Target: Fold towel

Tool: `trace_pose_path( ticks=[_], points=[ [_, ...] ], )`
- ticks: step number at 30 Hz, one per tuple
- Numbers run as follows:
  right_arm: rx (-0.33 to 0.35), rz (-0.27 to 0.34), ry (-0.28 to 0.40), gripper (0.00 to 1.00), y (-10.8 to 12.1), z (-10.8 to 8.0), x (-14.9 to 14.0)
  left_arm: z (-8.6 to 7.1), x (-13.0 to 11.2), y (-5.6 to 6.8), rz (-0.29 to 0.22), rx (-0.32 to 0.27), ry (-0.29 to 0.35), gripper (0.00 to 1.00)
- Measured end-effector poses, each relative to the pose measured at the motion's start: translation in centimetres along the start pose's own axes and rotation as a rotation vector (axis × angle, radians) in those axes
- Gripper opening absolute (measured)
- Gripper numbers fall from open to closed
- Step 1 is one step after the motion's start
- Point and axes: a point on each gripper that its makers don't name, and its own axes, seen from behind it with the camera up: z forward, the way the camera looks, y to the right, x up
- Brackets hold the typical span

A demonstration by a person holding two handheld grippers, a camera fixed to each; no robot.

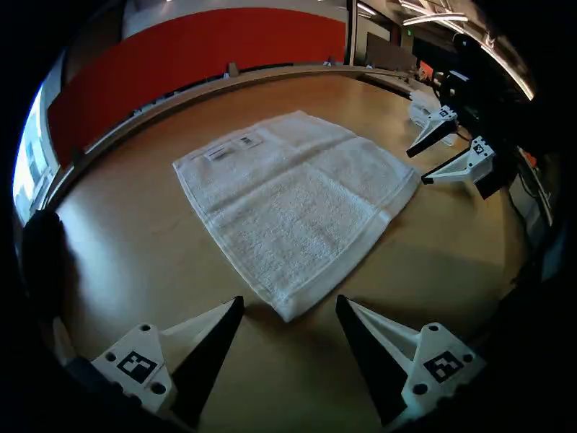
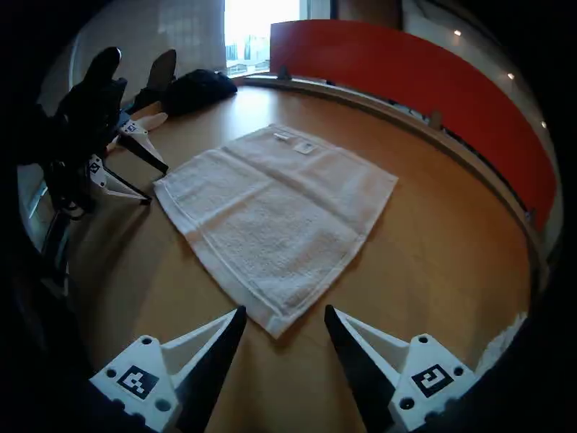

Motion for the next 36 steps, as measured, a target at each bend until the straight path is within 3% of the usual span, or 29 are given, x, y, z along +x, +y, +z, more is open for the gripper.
trace_pose_path(
  ticks=[9, 18, 22, 29, 32, 36],
  points=[
    [0.014, -0.035, -0.030, 0.74, -0.6, 0.2, -0.5, 0.1, -0.1, -0.1, 0.000, 0.000, -0.013, 0.95],
    [0.031, -0.003, -0.035, 0.60, -0.9, 0.1, -0.7, 0.2, -0.1, -0.2, 0.002, 0.000, -0.026, 0.91],
    [0.036, -0.009, -0.041, 0.54, -1.0, 0.0, -0.7, 0.2, -0.1, -0.3, -0.001, 0.002, -0.033, 0.82],
    [0.044, -0.016, -0.043, 0.32, -1.2, 0.2, -0.5, 0.3, -0.1, 0.1, 0.002, -0.001, -0.043, 0.71],
    [0.044, -0.017, -0.045, 0.26, -1.3, 0.3, -0.5, 0.3, -0.1, 0.3, 0.006, -0.003, -0.045, 0.65],
    [0.043, -0.015, -0.048, 0.20, -1.3, 0.3, -0.5, 0.4, -0.1, 0.5, 0.005, -0.002, -0.048, 0.39]
  ],
)
